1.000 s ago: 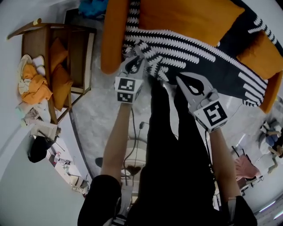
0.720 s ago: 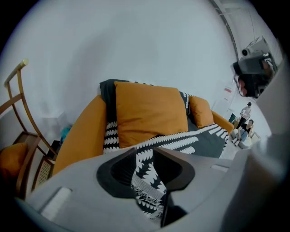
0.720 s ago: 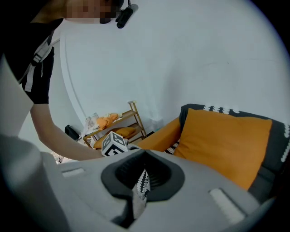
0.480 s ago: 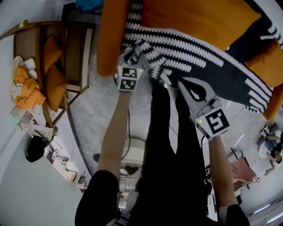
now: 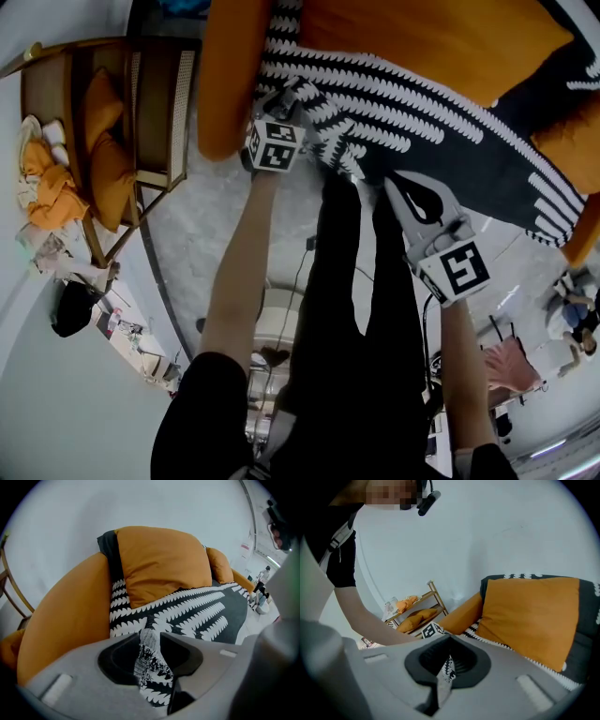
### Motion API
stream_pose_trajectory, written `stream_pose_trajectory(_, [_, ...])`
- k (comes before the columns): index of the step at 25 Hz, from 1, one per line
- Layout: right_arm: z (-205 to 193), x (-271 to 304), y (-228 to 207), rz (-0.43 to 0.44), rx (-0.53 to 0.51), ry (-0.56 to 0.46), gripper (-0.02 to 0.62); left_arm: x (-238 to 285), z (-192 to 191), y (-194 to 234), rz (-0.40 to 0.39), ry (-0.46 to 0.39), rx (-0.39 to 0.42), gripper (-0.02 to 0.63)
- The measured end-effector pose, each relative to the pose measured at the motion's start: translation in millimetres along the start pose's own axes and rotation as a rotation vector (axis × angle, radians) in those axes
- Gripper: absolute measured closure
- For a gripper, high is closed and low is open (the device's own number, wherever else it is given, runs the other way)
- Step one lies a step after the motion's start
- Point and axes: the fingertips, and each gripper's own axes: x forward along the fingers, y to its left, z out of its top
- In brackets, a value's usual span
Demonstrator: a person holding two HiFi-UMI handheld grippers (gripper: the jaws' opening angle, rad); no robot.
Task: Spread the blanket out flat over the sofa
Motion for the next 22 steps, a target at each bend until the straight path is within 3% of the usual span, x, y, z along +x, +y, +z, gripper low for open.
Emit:
stream_pose_trajectory(8, [-9.6,-4.4,6.7,-0.002,0.013,-0.008,0.592,-3.8,-0.1,-2.5,0.012,0.000,0.027,0.578])
stream_pose_trajectory(22, [-19.0,-31.7,43.0,-0.001,0.013,-0.051,0.592,-79.3,-2.9,-23.7,0.035,-0.088,0.016,0.584])
